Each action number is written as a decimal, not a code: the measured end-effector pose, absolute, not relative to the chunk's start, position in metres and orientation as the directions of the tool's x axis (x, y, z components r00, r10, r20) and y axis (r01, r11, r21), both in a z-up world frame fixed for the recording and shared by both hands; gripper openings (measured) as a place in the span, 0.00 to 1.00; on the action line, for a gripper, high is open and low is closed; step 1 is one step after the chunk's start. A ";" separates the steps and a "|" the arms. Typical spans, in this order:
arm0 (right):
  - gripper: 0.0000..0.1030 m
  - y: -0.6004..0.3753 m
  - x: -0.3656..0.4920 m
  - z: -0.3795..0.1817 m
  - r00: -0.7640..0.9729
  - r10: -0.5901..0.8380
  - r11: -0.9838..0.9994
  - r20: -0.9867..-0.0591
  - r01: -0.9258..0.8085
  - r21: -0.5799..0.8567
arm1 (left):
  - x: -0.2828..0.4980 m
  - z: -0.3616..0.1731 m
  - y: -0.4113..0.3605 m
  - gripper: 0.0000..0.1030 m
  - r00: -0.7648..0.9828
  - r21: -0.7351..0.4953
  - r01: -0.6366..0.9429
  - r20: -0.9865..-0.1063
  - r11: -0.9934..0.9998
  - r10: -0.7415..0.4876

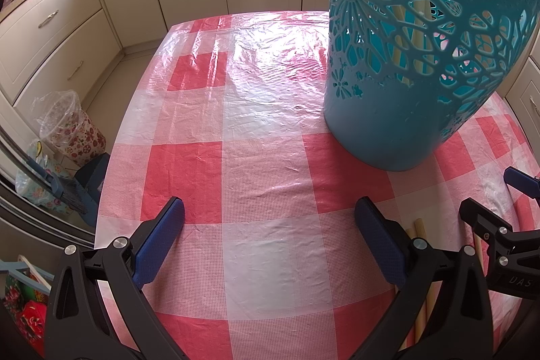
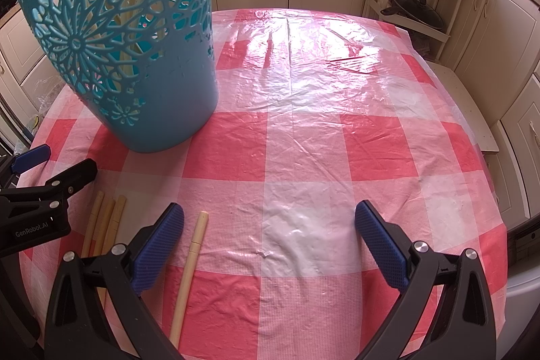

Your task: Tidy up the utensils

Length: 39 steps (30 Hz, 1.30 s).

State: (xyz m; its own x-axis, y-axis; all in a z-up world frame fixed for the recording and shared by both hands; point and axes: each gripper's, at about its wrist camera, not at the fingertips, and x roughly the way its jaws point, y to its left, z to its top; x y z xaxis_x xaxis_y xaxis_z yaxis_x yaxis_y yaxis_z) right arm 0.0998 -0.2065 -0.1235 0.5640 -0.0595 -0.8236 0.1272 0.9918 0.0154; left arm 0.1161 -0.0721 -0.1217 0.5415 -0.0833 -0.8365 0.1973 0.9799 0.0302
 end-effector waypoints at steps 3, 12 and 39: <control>0.94 -0.206 0.100 -0.123 0.564 -0.060 0.992 -0.824 0.127 0.015 | 0.116 -0.122 -0.072 0.94 0.541 0.030 0.197 -0.837 0.980 -0.083; 0.94 -0.206 0.100 -0.124 0.564 -0.059 0.992 -0.824 0.127 0.015 | 0.116 -0.122 -0.072 0.94 0.542 0.030 0.197 -0.837 0.980 -0.083; 0.94 -0.206 0.100 -0.124 0.564 -0.060 0.992 -0.824 0.127 0.015 | 0.116 -0.122 -0.072 0.94 0.542 0.030 0.197 -0.837 0.980 -0.083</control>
State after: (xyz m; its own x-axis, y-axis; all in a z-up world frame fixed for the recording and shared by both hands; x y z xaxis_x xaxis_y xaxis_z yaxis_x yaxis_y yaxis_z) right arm 0.0997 -0.2064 -0.1235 0.5640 -0.0596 -0.8236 0.1273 0.9917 0.0155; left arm 0.1161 -0.0721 -0.1217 0.5415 -0.0832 -0.8366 0.1972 0.9799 0.0302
